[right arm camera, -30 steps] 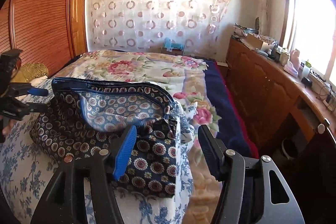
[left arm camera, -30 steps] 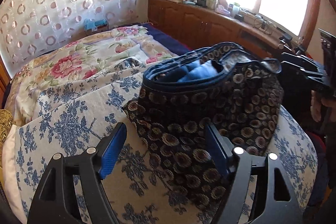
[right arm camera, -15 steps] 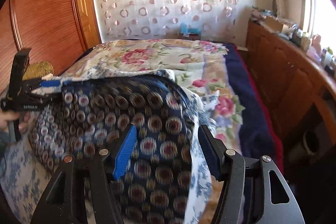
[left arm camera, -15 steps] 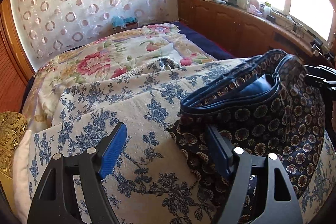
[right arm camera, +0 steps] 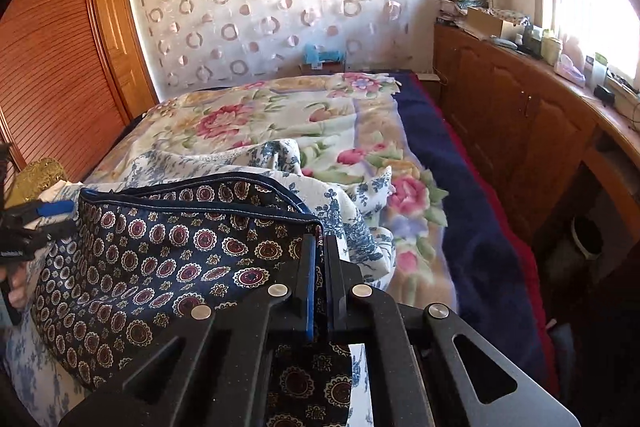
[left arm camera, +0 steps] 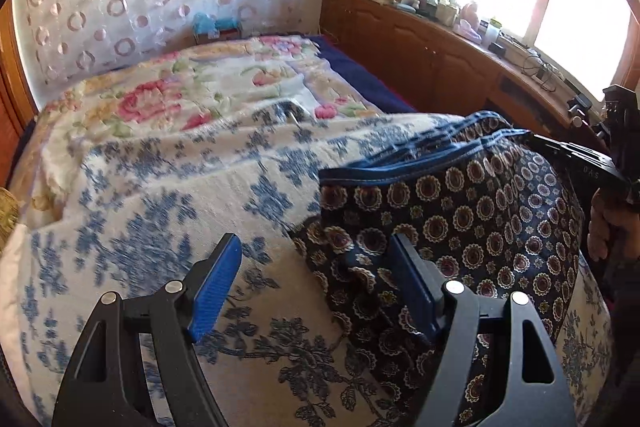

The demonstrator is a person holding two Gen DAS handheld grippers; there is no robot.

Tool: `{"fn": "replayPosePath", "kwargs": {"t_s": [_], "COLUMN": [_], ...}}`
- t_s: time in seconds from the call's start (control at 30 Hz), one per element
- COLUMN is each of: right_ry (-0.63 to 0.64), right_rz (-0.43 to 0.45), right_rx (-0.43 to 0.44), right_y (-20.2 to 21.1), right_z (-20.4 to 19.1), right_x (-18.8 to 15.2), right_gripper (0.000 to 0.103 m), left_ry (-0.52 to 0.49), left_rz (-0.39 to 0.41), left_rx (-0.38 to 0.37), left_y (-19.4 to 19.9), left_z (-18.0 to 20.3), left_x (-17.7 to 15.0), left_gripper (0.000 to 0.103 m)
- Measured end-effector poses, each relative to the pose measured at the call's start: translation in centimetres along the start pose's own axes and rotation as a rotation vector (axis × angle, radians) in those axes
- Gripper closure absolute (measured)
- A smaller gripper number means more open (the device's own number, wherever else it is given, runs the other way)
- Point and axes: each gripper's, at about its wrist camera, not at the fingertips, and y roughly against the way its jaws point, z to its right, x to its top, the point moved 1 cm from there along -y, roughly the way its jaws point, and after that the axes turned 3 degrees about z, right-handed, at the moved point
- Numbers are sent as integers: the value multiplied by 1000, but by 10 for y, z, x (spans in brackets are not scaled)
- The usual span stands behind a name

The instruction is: Fold small clothes

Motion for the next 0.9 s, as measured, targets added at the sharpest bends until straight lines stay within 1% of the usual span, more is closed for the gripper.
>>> {"fn": "replayPosePath", "kwargs": {"t_s": [0.03, 0.07, 0.1, 0.13, 0.17, 0.2, 0.23, 0.27, 0.33, 0.37, 0.4, 0.47, 0.53, 0.6, 0.63, 0.67, 0.77, 0.9], "right_ry": [1, -4, -11, -17, -20, -22, -22, -26, -26, -24, -20, -16, -13, -3, 6, 17, 26, 17], "right_rz": [1, 4, 4, 4, 6, 5, 5, 5, -4, -7, -8, -9, -7, -6, -16, -39, -63, -92], "right_rx": [3, 10, 13, 11, 5, -3, -21, -39, -22, -20, -22, -15, -4, 15, 16, 14, 26, 67], "right_y": [1, 2, 4, 5, 2, 3, 4, 6, 2, 3, 4, 7, 10, 12, 11, 7, 1, -10], "right_z": [0, 3, 5, 6, 1, 2, 0, -1, -7, -8, -9, -9, -9, -10, -11, -11, -13, -15], "right_x": [1, 2, 3, 3, -2, -3, -7, -9, -12, -12, -12, -13, -12, -11, -12, -11, -9, -4], "right_gripper": [100, 100, 96, 91, 76, 52, 37, 34, 33, 33, 33, 33, 33, 31, 26, 24, 23, 23], "left_ry": [6, 10, 16, 20, 19, 17, 19, 21, 27, 30, 32, 13, -18, -17, -18, -21, -11, 2], "left_rz": [-15, -25, -34, -34, -32, -36, -36, -37, -37, -37, -38, -35, -4, 44, 61, 74, 106, 138], "left_rx": [-16, -26, -48, -57, -56, -58, -60, -61, -75, -87, -105, -117, -116, -105, -106, -103, -98, -64], "left_y": [-4, -7, -9, -9, -9, -9, -9, -9, -9, -9, -9, -7, 1, 15, 21, 26, 40, 57], "left_z": [0, 1, 2, 3, 4, 6, 7, 7, 8, 8, 10, 14, 20, 20, 18, 17, 10, -7], "left_x": [-2, -3, -3, -4, -3, -3, -3, -3, -4, -3, -3, -4, -3, -1, 0, 1, 2, 0], "left_gripper": [27, 32, 41, 42, 43, 45, 46, 46, 53, 62, 76, 93, 96, 96, 96, 96, 97, 97]}}
